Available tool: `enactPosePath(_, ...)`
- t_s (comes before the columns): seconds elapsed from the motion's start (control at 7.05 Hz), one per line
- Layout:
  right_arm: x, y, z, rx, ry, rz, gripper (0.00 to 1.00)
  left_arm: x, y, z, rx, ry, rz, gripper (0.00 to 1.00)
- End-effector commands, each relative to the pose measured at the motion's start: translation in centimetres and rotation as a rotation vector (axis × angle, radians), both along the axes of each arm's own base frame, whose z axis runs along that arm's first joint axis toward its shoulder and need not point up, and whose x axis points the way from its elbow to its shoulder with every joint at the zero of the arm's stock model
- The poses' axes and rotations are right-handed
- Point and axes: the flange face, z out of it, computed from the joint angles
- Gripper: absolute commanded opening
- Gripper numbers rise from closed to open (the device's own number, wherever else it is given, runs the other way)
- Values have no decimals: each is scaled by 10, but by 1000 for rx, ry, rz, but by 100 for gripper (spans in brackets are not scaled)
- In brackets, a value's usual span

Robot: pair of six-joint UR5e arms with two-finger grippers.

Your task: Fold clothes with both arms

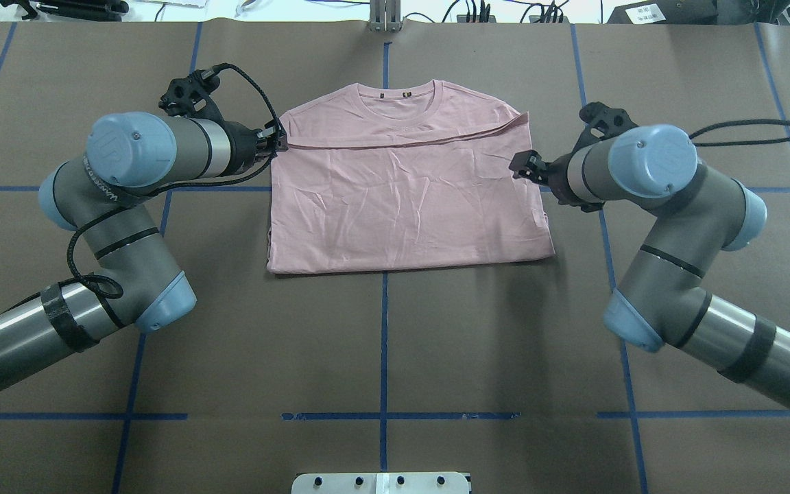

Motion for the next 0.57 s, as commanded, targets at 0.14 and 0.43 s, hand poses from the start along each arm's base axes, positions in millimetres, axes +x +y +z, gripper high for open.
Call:
enactPosePath(0.14, -24, 48, 12, -106, -35, 10, 86, 4, 12, -8, -61, 60, 3, 32)
enactPosePath(0.43, -23, 56, 28, -121, -13, 3, 81, 3, 14, -12, -57, 68, 4, 32)
